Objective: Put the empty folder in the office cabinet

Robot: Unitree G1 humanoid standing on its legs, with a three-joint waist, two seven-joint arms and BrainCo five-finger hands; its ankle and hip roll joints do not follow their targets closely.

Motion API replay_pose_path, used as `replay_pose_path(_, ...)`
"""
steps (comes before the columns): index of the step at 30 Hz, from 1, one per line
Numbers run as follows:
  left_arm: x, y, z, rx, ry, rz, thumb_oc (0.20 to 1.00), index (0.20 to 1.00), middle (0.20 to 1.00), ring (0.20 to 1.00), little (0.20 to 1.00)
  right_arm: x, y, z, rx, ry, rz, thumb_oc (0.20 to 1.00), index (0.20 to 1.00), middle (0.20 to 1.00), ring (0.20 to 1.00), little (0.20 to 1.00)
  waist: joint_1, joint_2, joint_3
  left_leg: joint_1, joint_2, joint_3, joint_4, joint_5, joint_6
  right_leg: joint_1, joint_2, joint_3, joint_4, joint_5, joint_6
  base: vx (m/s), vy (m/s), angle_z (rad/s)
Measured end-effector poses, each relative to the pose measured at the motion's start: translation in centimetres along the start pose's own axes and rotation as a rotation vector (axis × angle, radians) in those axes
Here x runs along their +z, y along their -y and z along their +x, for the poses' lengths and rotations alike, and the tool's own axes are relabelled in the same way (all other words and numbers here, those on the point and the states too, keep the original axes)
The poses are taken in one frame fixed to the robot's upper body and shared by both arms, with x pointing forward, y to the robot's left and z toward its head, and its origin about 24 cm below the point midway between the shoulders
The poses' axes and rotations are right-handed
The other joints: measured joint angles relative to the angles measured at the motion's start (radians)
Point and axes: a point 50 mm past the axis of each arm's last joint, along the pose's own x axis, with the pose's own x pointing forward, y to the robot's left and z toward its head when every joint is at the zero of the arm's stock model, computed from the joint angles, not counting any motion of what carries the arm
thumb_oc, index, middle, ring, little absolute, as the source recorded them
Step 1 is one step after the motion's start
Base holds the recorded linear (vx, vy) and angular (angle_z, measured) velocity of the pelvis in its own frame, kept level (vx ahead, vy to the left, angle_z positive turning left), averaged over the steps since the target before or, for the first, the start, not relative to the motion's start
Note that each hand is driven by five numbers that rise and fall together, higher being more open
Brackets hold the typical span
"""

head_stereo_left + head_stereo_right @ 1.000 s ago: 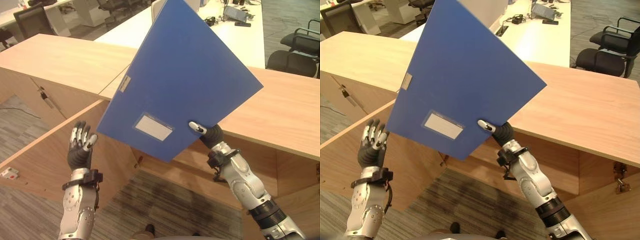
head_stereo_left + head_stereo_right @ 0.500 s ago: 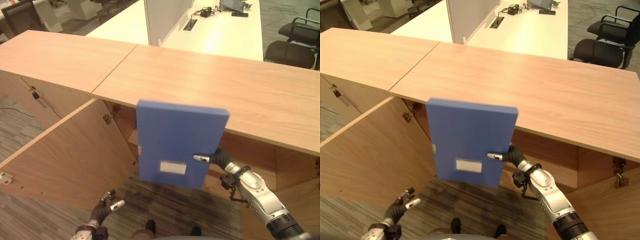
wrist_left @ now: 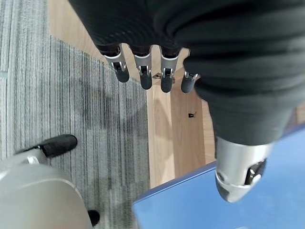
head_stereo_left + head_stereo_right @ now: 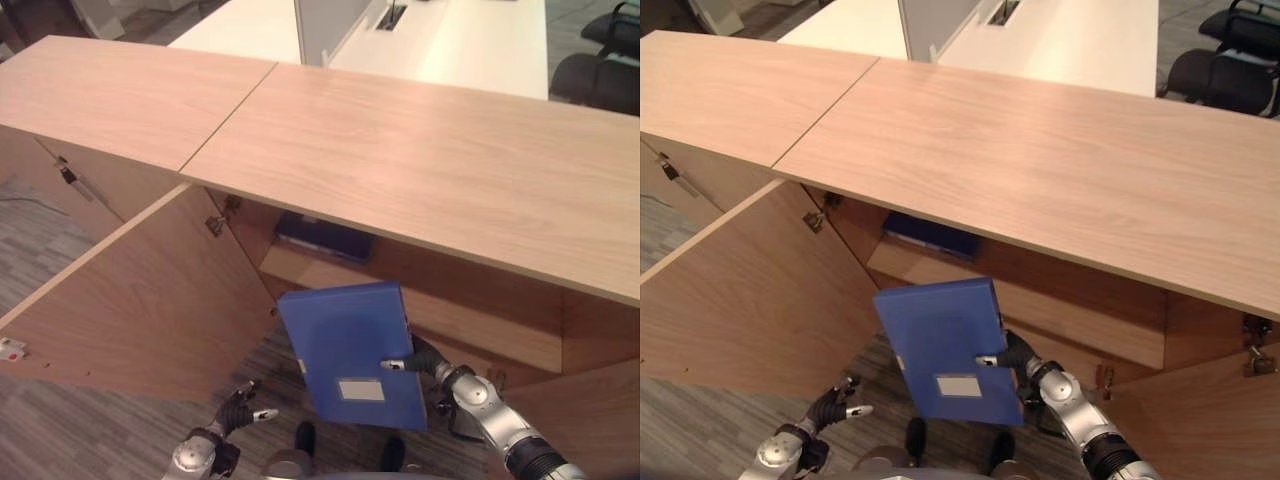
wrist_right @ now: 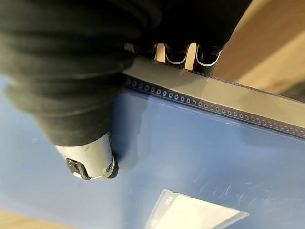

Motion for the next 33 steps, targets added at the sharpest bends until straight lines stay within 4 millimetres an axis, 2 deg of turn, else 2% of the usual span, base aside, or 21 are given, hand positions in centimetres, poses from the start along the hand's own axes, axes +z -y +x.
replay_pose_path(4, 1.5, 0.3, 0.9, -0.024, 0.035, 0.049, 1.0, 1.0, 1.0, 1.0, 1.0, -0.7, 0.2, 0.3, -0.007, -0.049, 0.04, 0.2, 0.2, 0.2, 0.2, 0.2, -0.005, 0.018, 0.026, -0.039, -0.001, -0.009, 0.011, 0.004, -0.002, -0.032, -0.001, -0.009, 0.003, 0.003, -0.001, -0.1, 0.019, 0.06)
replay_pose_path(5, 2.0, 0.3, 1.3, -0.031, 0.042, 0.063, 1.0, 1.0, 1.0, 1.0, 1.0, -0.3, 0.6, 0.6, -0.021, -0.045, 0.073, 0.2, 0.2, 0.2, 0.2, 0.2, -0.007, 0.028, 0.042, -0.061, -0.001, -0.009, 0.01, 0.011, -0.001, -0.054, -0.001, -0.01, 0.003, 0.015, -0.008, -0.06, 0.024, 0.0)
replay_pose_path(7, 4.2, 0.1, 2.5, -0.032, 0.095, 0.093, 1.0, 1.0, 1.0, 1.0, 1.0, 1.3, 2.6, 1.4, -0.091, -0.007, 0.134, 0.2, 0.2, 0.2, 0.2, 0.2, -0.009, 0.068, 0.108, -0.087, -0.003, -0.007, 0.007, 0.026, 0.003, -0.083, -0.004, -0.007, 0.003, 0.031, -0.01, -0.05, 0.037, -0.04)
replay_pose_path(9, 4.8, 0.1, 2.7, -0.032, 0.111, 0.102, 1.0, 1.0, 1.0, 1.0, 1.0, 1.8, 3.3, 1.6, -0.137, 0.027, 0.262, 0.2, 0.2, 0.2, 0.2, 0.2, -0.007, 0.081, 0.124, -0.088, -0.004, 0.002, 0.006, 0.026, 0.003, -0.089, -0.005, 0.001, 0.003, 0.031, -0.01, -0.04, 0.079, -0.11)
replay_pose_path(10, 4.9, 0.2, 2.8, -0.037, 0.114, 0.107, 1.0, 1.0, 1.0, 1.0, 1.0, 2.2, 4.5, 1.9, -0.209, 0.064, 0.45, 0.2, 0.2, 0.2, 0.2, 0.2, -0.01, 0.092, 0.133, -0.094, -0.006, 0.014, 0.002, 0.027, 0.005, -0.103, -0.008, 0.011, 0.003, 0.032, -0.009, -0.02, 0.072, -0.27)
replay_pose_path(12, 5.1, 0.4, 2.8, -0.05, 0.121, 0.112, 1.0, 1.0, 1.0, 1.0, 1.0, 3.6, 7.2, 2.0, -0.329, 0.144, 0.672, 0.2, 0.2, 0.2, 0.2, 0.2, -0.01, 0.109, 0.151, -0.097, -0.011, 0.04, 0.0, 0.028, 0.006, -0.121, -0.014, 0.038, 0.003, 0.047, -0.004, -0.01, 0.059, -0.36)
replay_pose_path(14, 5.0, 0.5, 2.7, -0.058, 0.118, 0.115, 1.0, 1.0, 1.0, 1.0, 1.0, 4.7, 9.2, 1.6, -0.413, 0.227, 0.785, 0.2, 0.2, 0.2, 0.2, 0.2, -0.015, 0.117, 0.154, -0.097, -0.017, 0.05, 0.0, 0.028, 0.007, -0.125, -0.02, 0.048, 0.003, 0.051, -0.002, 0.01, 0.074, -0.2)
replay_pose_path(15, 4.8, 0.6, 2.7, -0.067, 0.111, 0.126, 1.0, 1.0, 1.0, 1.0, 1.0, 5.9, 10.9, 1.3, -0.465, 0.307, 0.871, 0.2, 0.2, 0.2, 0.2, 0.2, -0.025, 0.117, 0.155, -0.097, -0.019, 0.059, 0.0, 0.028, 0.007, -0.13, -0.022, 0.06, 0.003, 0.052, -0.001, 0.02, 0.056, -0.18)
replay_pose_path(19, 4.4, 1.2, 2.7, -0.112, 0.093, 0.14, 1.0, 1.0, 1.0, 1.0, 1.0, 8.6, 14.7, -0.1, -0.59, 0.572, 1.161, 0.2, 0.2, 0.2, 0.2, 0.2, -0.034, 0.117, 0.155, -0.093, -0.022, 0.085, 0.0, 0.028, 0.007, -0.139, -0.024, 0.086, 0.003, 0.055, -0.001, 0.02, 0.048, -0.19)
replay_pose_path(23, 4.4, 1.3, 2.7, -0.118, 0.093, 0.14, 1.0, 1.0, 1.0, 1.0, 1.0, 9.4, 16.8, -1.3, -0.672, 0.703, 1.3, 0.2, 0.2, 0.2, 0.2, 0.2, -0.042, 0.124, 0.156, -0.088, -0.022, 0.091, 0.0, 0.028, 0.007, -0.139, -0.026, 0.094, 0.003, 0.055, -0.001, 0.01, 0.05, -0.09)
replay_pose_path(26, 4.5, 2.4, 2.7, -0.163, 0.097, 0.156, 1.0, 1.0, 1.0, 1.0, 1.0, 9.9, 18.9, -2.8, -0.807, 0.849, 1.488, 0.2, 0.2, 0.2, 0.2, 0.2, -0.052, 0.164, 0.158, -0.083, -0.033, 0.098, 0.0, 0.028, 0.007, -0.138, -0.036, 0.101, 0.002, 0.059, 0.004, 0.01, 0.061, -0.04)
replay_pose_path(30, 5.1, 3.1, 2.7, -0.188, 0.12, 0.169, 1.0, 1.0, 1.0, 1.0, 1.0, 10.0, 19.6, -3.3, -0.863, 0.88, 1.565, 0.2, 0.2, 0.2, 0.2, 0.2, -0.054, 0.187, 0.157, -0.08, -0.036, 0.098, 0.0, 0.028, 0.007, -0.136, -0.039, 0.102, 0.003, 0.062, 0.007, -0.01, 0.053, -0.01)
replay_pose_path(33, 5.3, 4.0, 2.7, -0.227, 0.133, 0.189, 1.0, 1.0, 1.0, 1.0, 1.0, 12.1, 20.1, -3.0, -0.851, 0.893, 1.599, 0.2, 0.2, 0.2, 0.2, 0.2, -0.054, 0.211, 0.161, -0.084, -0.038, 0.101, 0.0, 0.029, 0.009, -0.145, -0.041, 0.112, 0.003, 0.068, 0.012, -0.03, 0.035, -0.06)
